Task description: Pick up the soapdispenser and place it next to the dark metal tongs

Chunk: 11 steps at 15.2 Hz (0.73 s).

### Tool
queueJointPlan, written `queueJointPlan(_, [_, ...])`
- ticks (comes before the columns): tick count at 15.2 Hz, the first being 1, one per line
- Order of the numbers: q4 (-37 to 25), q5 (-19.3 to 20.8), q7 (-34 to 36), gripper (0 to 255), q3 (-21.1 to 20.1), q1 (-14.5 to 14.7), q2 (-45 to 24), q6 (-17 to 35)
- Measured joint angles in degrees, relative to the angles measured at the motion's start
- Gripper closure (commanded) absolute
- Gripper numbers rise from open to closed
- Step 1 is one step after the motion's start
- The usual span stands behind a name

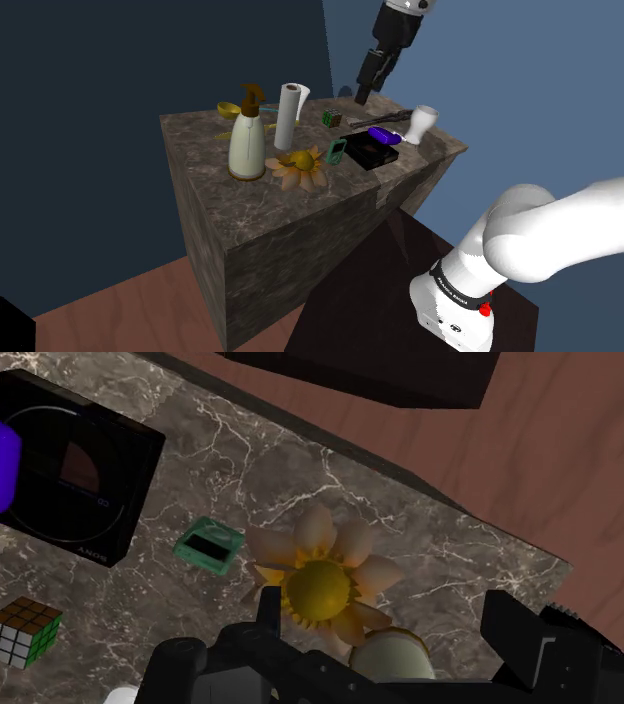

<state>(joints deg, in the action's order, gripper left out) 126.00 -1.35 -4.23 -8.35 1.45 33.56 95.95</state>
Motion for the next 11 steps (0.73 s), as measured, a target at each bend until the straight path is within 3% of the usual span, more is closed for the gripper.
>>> queueJointPlan(11, [-18.4,3.8,6.4,0,-6.3,0.3,-23.9,5.6])
